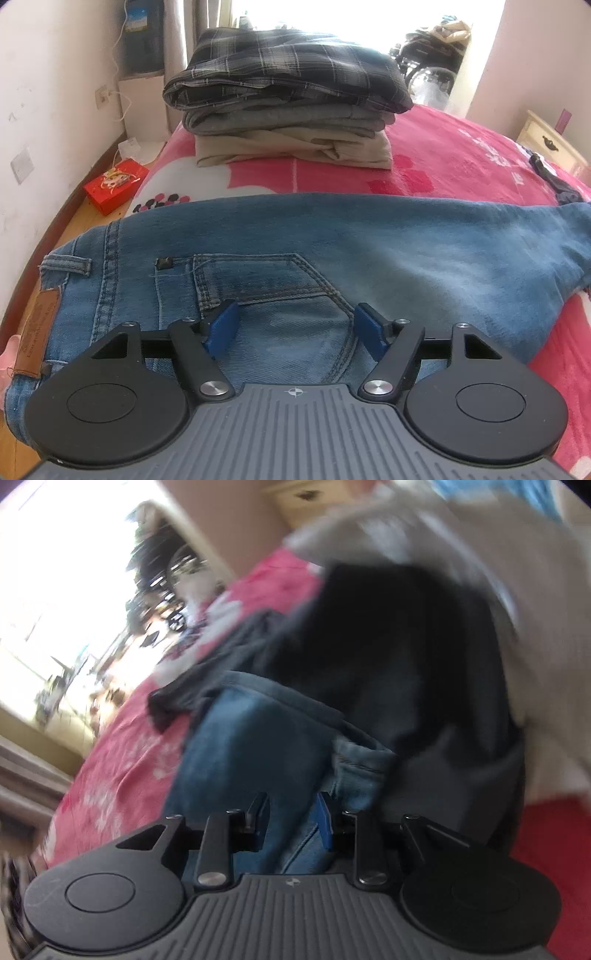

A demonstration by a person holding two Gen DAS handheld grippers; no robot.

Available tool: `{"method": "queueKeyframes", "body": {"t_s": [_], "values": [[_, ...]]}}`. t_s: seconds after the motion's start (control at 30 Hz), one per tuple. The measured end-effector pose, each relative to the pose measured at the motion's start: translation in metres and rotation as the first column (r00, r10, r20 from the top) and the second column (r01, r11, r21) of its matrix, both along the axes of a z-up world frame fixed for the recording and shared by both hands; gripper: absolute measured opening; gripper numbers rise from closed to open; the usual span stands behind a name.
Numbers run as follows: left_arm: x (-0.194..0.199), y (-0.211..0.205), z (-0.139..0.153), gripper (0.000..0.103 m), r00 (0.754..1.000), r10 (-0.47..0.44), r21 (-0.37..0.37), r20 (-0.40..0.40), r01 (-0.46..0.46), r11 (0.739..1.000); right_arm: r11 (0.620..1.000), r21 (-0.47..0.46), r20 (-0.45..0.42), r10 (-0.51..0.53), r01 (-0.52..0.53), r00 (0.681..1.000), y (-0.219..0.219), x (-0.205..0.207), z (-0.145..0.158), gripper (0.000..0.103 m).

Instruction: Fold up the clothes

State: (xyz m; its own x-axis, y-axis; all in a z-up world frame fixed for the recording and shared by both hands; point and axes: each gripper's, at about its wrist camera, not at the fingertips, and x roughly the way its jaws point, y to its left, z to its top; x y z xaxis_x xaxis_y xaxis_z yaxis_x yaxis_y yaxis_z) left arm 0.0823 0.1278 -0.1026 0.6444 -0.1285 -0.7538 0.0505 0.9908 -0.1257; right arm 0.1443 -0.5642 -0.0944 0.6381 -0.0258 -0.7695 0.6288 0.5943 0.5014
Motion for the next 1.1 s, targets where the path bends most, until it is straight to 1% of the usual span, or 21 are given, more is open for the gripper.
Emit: {"method": "queueKeyframes", "body": {"t_s": [0.03,0.1,0.2,0.27,0.3,0.33,0.4,0.53,0.6,0.87,1.1], "values": [[0.000,0.001,0.000,0.070,1.000,0.004,-0.006,0.000,-0.004,1.000,0.999,0.028,0.004,-0.026,0.026,1.000,-0.004,-0.002,-0.007,0.029],[0.000,0.001,0.000,0.070,1.000,0.011,-0.014,0.002,-0.011,1.000,0.994,0.078,0.040,-0.084,0.080,0.996,-0.010,-0.003,-0.016,0.029],[0.000,0.002,0.000,0.070,1.000,0.013,-0.018,0.003,-0.013,1.000,0.984,0.111,0.094,-0.149,0.139,0.984,-0.012,-0.002,-0.027,0.029],[0.000,0.003,0.000,0.069,1.000,0.014,-0.024,0.001,-0.014,1.000,0.987,0.089,0.115,-0.142,0.132,0.983,-0.009,-0.005,-0.018,0.028],[0.000,0.003,0.001,0.069,1.000,0.015,-0.028,-0.001,-0.015,0.999,0.989,0.075,0.127,-0.136,0.127,0.983,-0.007,-0.007,-0.013,0.021],[0.000,0.004,0.001,0.069,1.000,0.017,-0.033,-0.003,-0.017,0.999,0.991,0.060,0.139,-0.130,0.122,0.982,-0.005,-0.009,-0.007,0.011],[0.001,0.006,0.002,0.069,1.000,0.021,-0.048,-0.010,-0.022,0.999,0.993,0.031,0.162,-0.117,0.113,0.980,-0.001,-0.013,0.005,0.003],[0.005,0.013,0.005,0.068,0.999,0.034,-0.095,-0.030,-0.036,0.995,0.995,-0.028,0.207,-0.088,0.096,0.974,0.007,-0.021,0.029,0.003],[0.007,0.016,0.006,0.067,0.999,0.033,-0.106,-0.036,-0.037,0.994,0.994,-0.058,0.229,-0.073,0.088,0.971,0.011,-0.025,0.040,0.003],[0.006,0.016,0.005,0.067,0.999,0.018,-0.106,-0.035,-0.021,0.994,0.990,-0.124,0.127,-0.056,0.072,0.990,0.006,-0.027,0.024,0.002],[0.005,0.015,0.005,0.067,0.999,0.004,-0.094,-0.033,-0.007,0.996,0.983,-0.178,0.028,-0.049,0.053,0.998,0.002,-0.029,0.007,0.002]]}}
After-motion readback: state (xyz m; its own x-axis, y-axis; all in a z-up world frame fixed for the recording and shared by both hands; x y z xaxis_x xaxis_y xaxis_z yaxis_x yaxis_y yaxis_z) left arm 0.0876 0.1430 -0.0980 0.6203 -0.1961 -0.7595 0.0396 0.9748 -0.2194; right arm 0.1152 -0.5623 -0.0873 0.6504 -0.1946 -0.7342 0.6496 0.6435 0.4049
